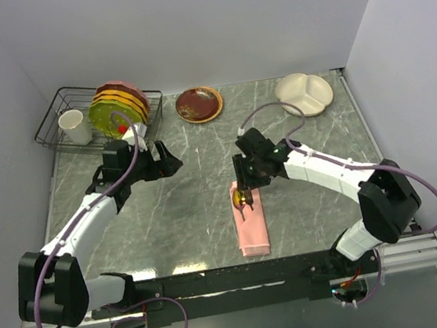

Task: Fold the napkin into a case and place the utensils inside
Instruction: Insert the fork into the folded napkin, then reset both arms

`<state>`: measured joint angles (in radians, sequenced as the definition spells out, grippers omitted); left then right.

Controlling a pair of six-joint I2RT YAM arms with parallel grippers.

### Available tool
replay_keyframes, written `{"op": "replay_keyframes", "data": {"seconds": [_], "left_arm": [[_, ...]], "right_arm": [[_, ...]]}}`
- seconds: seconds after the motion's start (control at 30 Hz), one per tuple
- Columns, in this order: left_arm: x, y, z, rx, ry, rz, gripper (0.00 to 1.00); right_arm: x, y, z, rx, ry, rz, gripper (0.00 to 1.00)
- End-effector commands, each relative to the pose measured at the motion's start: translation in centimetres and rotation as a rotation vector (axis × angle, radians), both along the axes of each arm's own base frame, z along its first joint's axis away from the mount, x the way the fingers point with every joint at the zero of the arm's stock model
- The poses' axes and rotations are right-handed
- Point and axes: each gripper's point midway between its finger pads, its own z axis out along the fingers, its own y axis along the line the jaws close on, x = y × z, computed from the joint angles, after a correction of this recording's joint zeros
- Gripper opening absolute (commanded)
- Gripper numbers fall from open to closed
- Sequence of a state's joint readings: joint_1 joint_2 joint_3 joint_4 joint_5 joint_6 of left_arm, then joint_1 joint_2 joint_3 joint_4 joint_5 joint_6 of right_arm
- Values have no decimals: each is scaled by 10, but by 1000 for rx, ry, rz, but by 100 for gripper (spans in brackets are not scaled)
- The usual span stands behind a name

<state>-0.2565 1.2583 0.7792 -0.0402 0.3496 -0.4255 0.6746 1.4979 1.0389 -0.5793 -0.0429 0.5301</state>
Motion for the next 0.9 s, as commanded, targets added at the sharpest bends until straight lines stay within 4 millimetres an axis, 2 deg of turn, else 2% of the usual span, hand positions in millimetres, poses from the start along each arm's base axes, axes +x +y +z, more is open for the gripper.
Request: {"op": "replay_keyframes", "data": {"seconds": [0.0, 0.03, 0.07, 0.1, 0.13, 0.17, 0.2, 0.27, 0.3, 0.33, 0.4, 0.43, 0.47, 0.53, 0.57, 0.6, 0.63, 0.67, 0.7, 0.77, 0.87], "left_arm": [[18, -1, 56, 82, -153, -79, 99], [22, -3, 56, 102, -141, -93, 99], [19, 0, 50, 148, -103, -113, 99], [28, -2, 73, 155, -139, -123, 99], [33, -4, 70, 175, -115, -140, 99], [39, -7, 86, 210, -123, -196, 99], [41, -9, 101, 224, -156, -226, 99], [53, -8, 100, 260, -161, -212, 99], [62, -4, 107, 265, -157, -155, 99], [67, 4, 90, 305, -91, -116, 99], [75, 11, 84, 328, -35, -57, 99], [76, 18, 67, 365, 25, -28, 99], [76, 22, 60, 380, 49, -11, 99], [70, 29, 36, 411, 114, 9, 99], [67, 32, 30, 429, 126, 10, 99], [59, 36, 11, 450, 160, 1, 99], [55, 38, 11, 453, 149, 5, 99], [55, 37, 9, 447, 130, 3, 99], [48, 39, -3, 459, 144, -7, 99], [48, 42, -1, 453, 125, 13, 99], [57, 45, 11, 459, 105, 52, 99]], "right_arm": [[28, 2, 62, 37, -221, 16, 61], [34, 1, 72, 45, -260, 13, 64], [41, -1, 82, 54, -294, 4, 73], [45, -5, 96, 56, -345, 12, 77], [54, -8, 107, 61, -396, 1, 81], [73, -23, 139, 63, -508, -30, 96], [83, -40, 149, 53, -544, -76, 100], [96, -57, 165, 54, -590, -112, 100], [101, -68, 170, 49, -602, -139, 100], [109, -88, 171, 34, -608, -189, 100], [114, -111, 170, 13, -613, -241, 100], [119, -131, 169, -12, -622, -287, 100], [116, -141, 157, -32, -602, -303, 100], [112, -159, 149, -61, -604, -331, 100], [105, -173, 130, -90, -566, -357, 100], [98, -180, 127, -96, -564, -368, 100], [93, -186, 120, -111, -553, -369, 100], [84, -192, 104, -131, -524, -374, 100], [78, -195, 106, -133, -541, -382, 100], [69, -200, 97, -141, -532, -388, 100], [67, -202, 109, -127, -567, -385, 100]]}}
